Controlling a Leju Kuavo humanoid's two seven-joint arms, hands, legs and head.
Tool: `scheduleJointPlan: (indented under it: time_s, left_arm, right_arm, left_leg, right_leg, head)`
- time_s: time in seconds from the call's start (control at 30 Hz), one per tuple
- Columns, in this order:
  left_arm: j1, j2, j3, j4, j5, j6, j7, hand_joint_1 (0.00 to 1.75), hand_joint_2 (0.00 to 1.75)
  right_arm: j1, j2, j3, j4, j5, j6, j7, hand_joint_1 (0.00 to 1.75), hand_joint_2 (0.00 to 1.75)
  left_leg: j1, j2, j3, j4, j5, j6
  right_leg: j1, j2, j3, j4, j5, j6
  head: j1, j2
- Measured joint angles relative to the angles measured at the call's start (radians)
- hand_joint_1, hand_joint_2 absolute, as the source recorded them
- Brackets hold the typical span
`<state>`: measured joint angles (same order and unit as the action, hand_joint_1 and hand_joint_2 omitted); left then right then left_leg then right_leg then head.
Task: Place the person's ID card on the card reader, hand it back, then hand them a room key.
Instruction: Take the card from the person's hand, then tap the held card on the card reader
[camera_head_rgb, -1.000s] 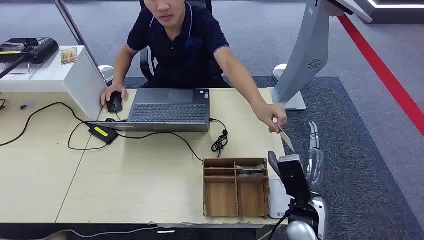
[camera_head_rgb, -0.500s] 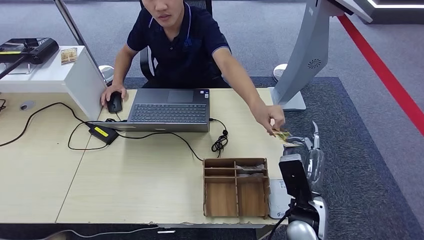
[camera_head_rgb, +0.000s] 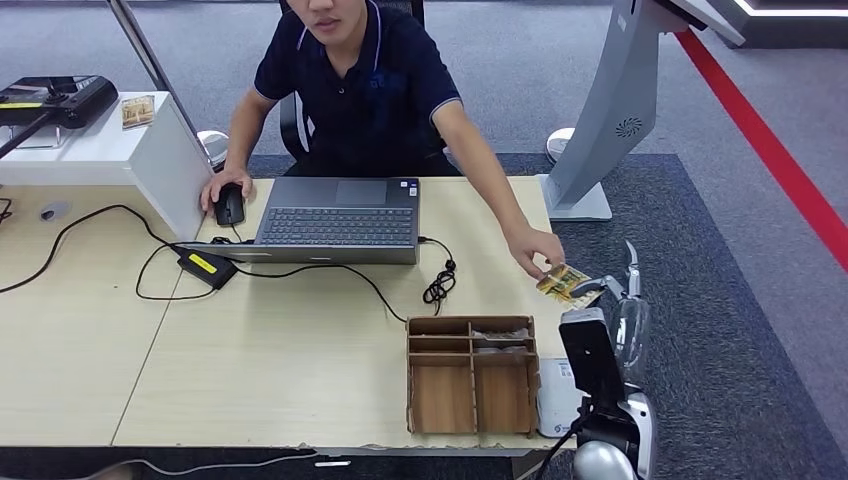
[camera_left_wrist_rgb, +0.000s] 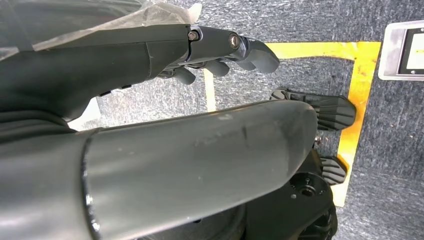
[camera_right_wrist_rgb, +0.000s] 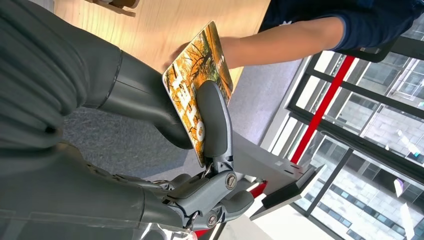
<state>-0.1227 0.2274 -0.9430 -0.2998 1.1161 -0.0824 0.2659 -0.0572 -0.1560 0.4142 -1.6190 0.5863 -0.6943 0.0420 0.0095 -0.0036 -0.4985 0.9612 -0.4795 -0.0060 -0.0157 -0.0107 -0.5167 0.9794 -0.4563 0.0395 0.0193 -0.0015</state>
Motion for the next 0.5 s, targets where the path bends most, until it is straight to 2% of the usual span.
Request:
scheduleJointPlan:
  time_s: [0.3, 0.5]
  left_arm:
    - [0.0, 0.002, 0.0, 0.0, -0.001, -0.002, 0.0, 0.0, 0.0]
    - [0.0, 0.003, 0.0, 0.0, -0.003, -0.002, 0.0, 0.0, 0.0]
  right_arm:
    - [0.004, 0.0, -0.017, 0.019, 0.006, 0.0, 0.006, 1.75, 1.75]
    - [0.014, 0.0, -0.063, 0.1, -0.024, 0.0, -0.001, 1.75, 1.75]
  left_leg:
    - [0.0, 0.0, 0.0, 0.0, 0.0, 0.0]
    - [0.0, 0.0, 0.0, 0.0, 0.0, 0.0]
  right_leg:
    - [0.0, 0.0, 0.0, 0.0, 0.0, 0.0]
    - [0.0, 0.0, 0.0, 0.0, 0.0, 0.0]
  head:
    - [0.0, 0.0]
    - [0.0, 0.0]
